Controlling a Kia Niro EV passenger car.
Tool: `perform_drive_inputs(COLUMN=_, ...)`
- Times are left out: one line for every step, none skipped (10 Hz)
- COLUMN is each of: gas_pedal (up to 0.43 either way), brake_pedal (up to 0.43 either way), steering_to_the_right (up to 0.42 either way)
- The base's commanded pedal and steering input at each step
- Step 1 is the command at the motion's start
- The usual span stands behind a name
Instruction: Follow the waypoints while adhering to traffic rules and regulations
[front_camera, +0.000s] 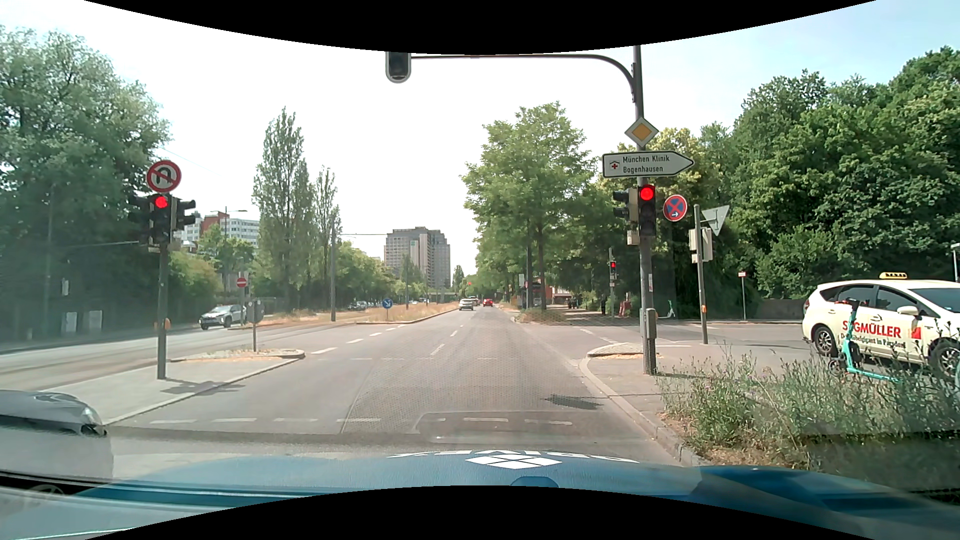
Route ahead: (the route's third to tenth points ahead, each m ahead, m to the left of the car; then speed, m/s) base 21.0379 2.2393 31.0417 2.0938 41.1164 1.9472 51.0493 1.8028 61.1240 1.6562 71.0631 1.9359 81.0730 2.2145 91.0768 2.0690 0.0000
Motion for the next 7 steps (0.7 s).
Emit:
perform_drive_inputs(gas_pedal=0.000, brake_pedal=0.268, steering_to_the_right=-0.004)
perform_drive_inputs(gas_pedal=0.000, brake_pedal=0.274, steering_to_the_right=-0.004)
perform_drive_inputs(gas_pedal=0.000, brake_pedal=0.268, steering_to_the_right=-0.004)
perform_drive_inputs(gas_pedal=0.000, brake_pedal=0.268, steering_to_the_right=-0.004)
perform_drive_inputs(gas_pedal=0.000, brake_pedal=0.268, steering_to_the_right=-0.004)
perform_drive_inputs(gas_pedal=0.000, brake_pedal=0.268, steering_to_the_right=-0.004)
perform_drive_inputs(gas_pedal=0.000, brake_pedal=0.268, steering_to_the_right=-0.004)
